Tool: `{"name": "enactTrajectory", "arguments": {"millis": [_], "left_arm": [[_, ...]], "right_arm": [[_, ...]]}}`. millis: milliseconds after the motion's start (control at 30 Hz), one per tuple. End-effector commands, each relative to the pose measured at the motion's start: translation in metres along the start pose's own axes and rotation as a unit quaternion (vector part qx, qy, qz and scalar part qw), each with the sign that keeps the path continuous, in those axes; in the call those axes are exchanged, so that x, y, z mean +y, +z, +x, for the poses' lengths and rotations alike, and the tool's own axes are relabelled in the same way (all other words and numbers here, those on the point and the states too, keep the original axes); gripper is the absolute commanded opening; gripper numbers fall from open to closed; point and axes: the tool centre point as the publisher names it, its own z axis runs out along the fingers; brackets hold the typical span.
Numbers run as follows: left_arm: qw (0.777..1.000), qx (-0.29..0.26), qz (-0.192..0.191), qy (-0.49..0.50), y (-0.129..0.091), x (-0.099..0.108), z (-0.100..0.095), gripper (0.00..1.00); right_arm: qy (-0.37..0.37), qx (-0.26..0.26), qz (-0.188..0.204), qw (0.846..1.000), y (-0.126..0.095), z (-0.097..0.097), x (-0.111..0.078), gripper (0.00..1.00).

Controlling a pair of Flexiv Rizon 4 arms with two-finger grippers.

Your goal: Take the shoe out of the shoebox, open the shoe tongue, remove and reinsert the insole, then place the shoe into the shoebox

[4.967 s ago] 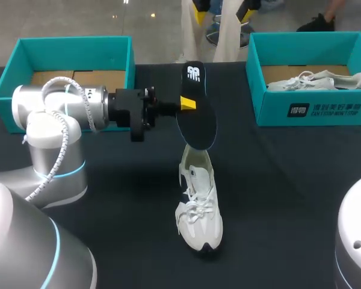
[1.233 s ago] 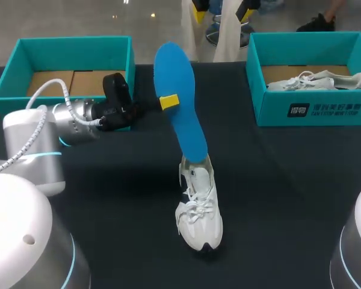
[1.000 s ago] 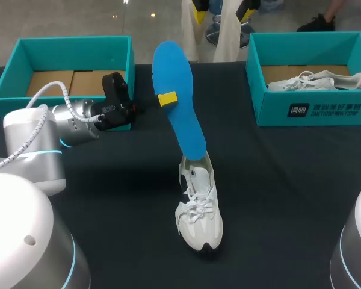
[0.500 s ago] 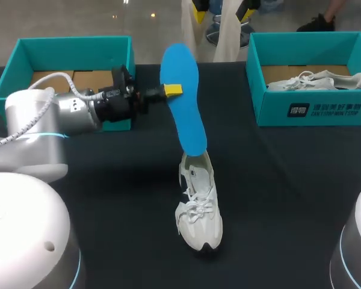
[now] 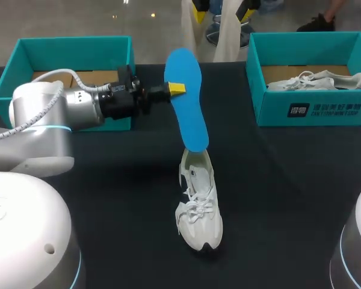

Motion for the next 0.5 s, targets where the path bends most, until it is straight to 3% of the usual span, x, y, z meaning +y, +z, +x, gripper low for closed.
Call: {"name": "enactTrajectory", "arguments": {"millis": [33, 500], "left_arm": [[1.000, -0.001, -0.003, -0.010, 0.0030, -0.0019, -0.0003, 0.00], [0.999, -0.008, 0.007, -0.038, 0.0031, -0.0049, -0.0015, 0.00]], "right_arm": [[0.000, -0.001, 0.002, 1.000, 0.0003, 0.0002, 0.0018, 1.00], [0.000, -0.001, 0.002, 1.000, 0.0003, 0.0002, 0.0018, 1.00]]}}
